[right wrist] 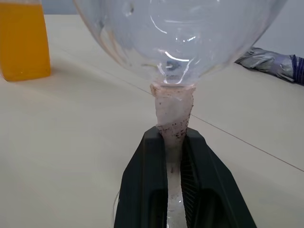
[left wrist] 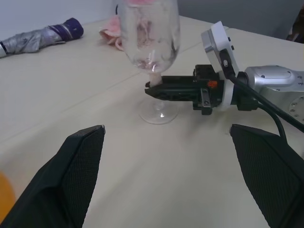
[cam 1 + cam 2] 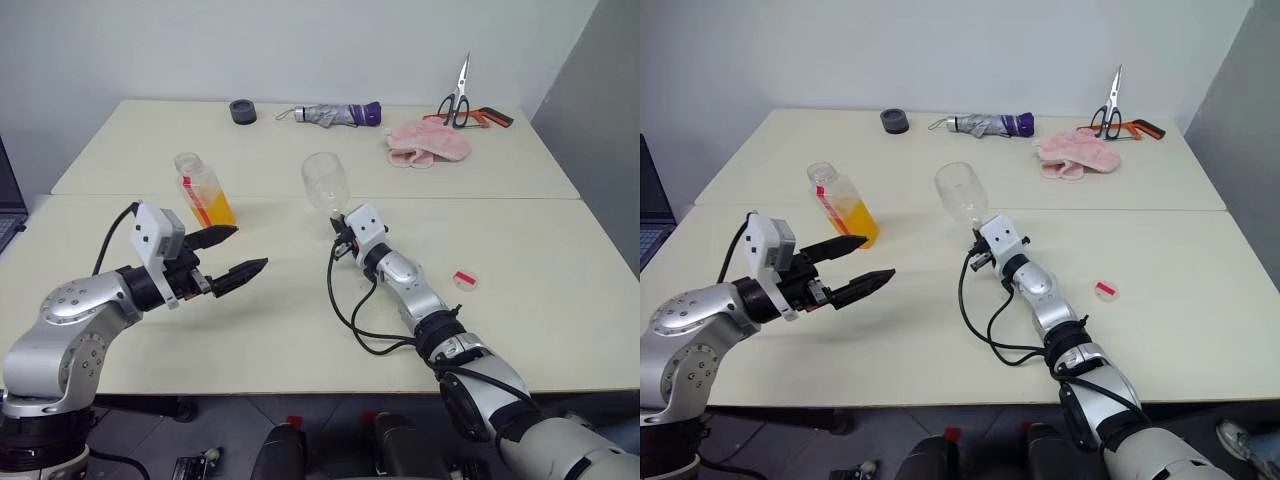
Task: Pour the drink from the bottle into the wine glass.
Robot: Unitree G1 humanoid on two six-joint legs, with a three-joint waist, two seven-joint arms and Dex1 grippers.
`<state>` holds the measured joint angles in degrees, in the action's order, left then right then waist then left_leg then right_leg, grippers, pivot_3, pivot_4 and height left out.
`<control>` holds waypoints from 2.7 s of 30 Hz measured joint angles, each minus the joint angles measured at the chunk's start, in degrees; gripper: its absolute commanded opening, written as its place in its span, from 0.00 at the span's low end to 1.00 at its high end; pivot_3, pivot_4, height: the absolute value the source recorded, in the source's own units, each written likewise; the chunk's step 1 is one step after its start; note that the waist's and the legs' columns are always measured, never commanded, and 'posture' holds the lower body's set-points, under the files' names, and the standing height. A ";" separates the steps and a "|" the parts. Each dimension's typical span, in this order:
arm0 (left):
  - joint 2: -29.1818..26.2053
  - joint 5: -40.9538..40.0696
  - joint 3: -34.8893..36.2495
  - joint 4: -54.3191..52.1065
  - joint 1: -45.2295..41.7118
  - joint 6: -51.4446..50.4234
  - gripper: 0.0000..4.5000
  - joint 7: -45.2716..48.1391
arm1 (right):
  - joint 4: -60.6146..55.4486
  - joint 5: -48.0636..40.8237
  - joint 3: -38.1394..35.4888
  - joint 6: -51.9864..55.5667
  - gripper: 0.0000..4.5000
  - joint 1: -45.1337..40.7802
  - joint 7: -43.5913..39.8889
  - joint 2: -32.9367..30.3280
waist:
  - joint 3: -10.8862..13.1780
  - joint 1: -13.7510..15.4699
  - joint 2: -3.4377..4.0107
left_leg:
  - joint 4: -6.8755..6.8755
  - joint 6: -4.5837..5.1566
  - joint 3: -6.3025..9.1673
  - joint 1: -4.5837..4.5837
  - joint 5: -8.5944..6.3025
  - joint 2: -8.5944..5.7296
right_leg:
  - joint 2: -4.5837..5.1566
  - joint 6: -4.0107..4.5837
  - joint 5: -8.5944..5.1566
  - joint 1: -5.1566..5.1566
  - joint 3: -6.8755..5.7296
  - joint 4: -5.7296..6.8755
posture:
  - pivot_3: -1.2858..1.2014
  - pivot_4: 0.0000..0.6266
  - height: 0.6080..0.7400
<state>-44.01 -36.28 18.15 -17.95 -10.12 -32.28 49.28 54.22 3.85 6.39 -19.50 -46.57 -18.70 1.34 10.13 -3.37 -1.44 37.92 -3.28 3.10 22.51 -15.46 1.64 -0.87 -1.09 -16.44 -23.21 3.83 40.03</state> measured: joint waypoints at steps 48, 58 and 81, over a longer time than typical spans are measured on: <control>-3.04 2.46 -2.13 7.59 -8.59 4.47 1.00 3.86 | 0.38 -4.99 -3.37 6.45 0.99 1.28 -3.70 0.79 | 0.03 -0.09 0.04 | -0.03 0.00 -0.06 0.01 0.00 0.00 | -0.03 0.00 0.00 -0.05 0.05 -0.01 | 0.52 0.24 1.00; -2.24 2.44 -2.15 7.60 -8.59 5.19 1.00 3.60 | -3.57 -5.76 -3.43 8.22 0.99 3.44 -5.10 -0.55 | 0.03 -0.01 0.04 | -0.03 0.00 -0.04 0.03 0.00 0.01 | -0.03 -0.01 0.00 -0.05 0.03 -0.02 | 0.52 0.24 1.00; 8.15 10.77 -1.47 14.22 5.30 9.80 1.00 -11.08 | -65.51 -20.92 1.29 44.24 0.99 30.28 -28.80 -24.09 | 0.08 0.30 0.09 | 0.01 0.01 0.09 0.08 -0.01 0.02 | -0.04 -0.06 -0.05 -0.04 0.02 -0.08 | 0.52 0.24 1.00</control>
<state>-35.86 -25.51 16.68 -3.73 -4.82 -22.48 38.20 -11.28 -17.07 7.68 24.74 -16.29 -47.50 -22.75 10.21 -3.07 -1.35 37.93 -3.27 3.19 22.59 -15.46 1.66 -0.91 -1.15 -16.48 -23.25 3.85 39.95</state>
